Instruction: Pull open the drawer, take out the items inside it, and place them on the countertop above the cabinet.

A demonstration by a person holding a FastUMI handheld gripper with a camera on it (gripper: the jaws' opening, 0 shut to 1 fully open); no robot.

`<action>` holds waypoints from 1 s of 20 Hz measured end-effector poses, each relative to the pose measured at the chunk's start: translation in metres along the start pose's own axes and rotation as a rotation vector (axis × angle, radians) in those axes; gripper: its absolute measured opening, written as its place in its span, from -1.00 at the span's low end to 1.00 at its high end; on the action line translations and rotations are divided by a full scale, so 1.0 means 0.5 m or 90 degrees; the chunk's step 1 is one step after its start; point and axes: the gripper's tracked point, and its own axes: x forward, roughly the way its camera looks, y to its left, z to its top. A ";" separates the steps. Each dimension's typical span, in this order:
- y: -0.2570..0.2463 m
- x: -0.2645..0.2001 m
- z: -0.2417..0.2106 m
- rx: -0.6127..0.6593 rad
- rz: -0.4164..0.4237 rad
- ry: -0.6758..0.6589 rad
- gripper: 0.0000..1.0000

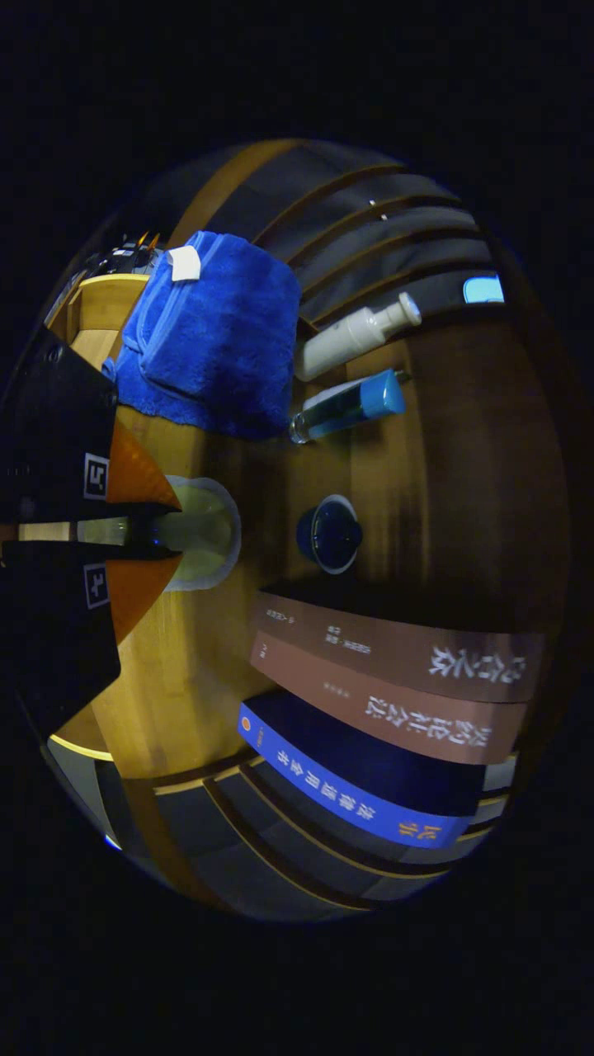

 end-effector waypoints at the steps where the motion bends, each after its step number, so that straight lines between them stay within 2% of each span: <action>1: 0.000 0.010 0.005 0.004 -0.001 -0.005 -0.74; 3: -0.002 0.016 0.004 0.001 0.000 0.000 -0.66; 6: -0.005 0.033 0.000 0.007 0.003 -0.004 -0.41; 7: -0.010 0.034 0.000 0.009 -0.001 -0.008 -0.40; 8: -0.014 0.031 -0.002 0.014 -0.002 -0.009 -0.28; 13: -0.022 0.036 -0.013 0.022 0.005 -0.007 1.00; 17: -0.023 -0.003 -0.001 0.021 0.004 -0.038 1.00; 20: -0.012 -0.062 0.017 0.013 0.013 -0.098 1.00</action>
